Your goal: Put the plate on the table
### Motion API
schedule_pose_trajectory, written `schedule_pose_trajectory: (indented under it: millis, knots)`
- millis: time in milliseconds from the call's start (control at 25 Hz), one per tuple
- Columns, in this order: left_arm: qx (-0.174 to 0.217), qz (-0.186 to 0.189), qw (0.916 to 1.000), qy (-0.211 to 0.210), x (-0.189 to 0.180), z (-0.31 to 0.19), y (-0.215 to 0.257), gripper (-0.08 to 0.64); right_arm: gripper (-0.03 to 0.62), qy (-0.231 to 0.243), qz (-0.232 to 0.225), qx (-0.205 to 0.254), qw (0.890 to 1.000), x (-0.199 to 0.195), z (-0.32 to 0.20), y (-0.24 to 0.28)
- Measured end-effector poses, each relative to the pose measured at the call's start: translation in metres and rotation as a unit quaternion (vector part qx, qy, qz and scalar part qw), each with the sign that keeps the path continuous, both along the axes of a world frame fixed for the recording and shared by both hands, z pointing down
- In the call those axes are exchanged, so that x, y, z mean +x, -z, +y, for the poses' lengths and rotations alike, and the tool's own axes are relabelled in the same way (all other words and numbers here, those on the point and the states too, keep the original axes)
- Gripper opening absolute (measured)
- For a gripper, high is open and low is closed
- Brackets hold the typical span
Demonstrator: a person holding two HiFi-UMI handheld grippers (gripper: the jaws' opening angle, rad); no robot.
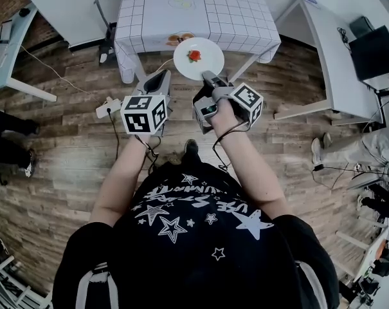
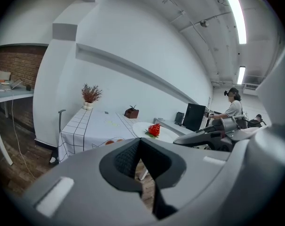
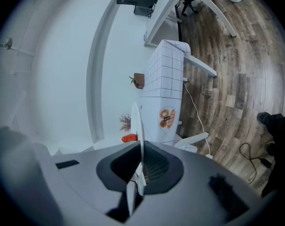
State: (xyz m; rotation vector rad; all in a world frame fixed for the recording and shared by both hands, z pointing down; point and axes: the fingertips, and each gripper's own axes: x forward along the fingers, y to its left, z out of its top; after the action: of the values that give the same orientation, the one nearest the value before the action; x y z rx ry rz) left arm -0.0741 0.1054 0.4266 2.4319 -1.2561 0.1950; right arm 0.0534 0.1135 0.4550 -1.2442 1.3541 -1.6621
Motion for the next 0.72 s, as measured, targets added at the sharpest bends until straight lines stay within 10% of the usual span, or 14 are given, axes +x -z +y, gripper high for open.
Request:
schedule_pose_trajectory:
  millis: [720]
  knots:
    - [0.016,-0.023,0.9980,0.056,0.030,-0.049,-0.003,0.006,0.020,0.041,-0.026,0.012,0.999,0.043,-0.068,-0.013]
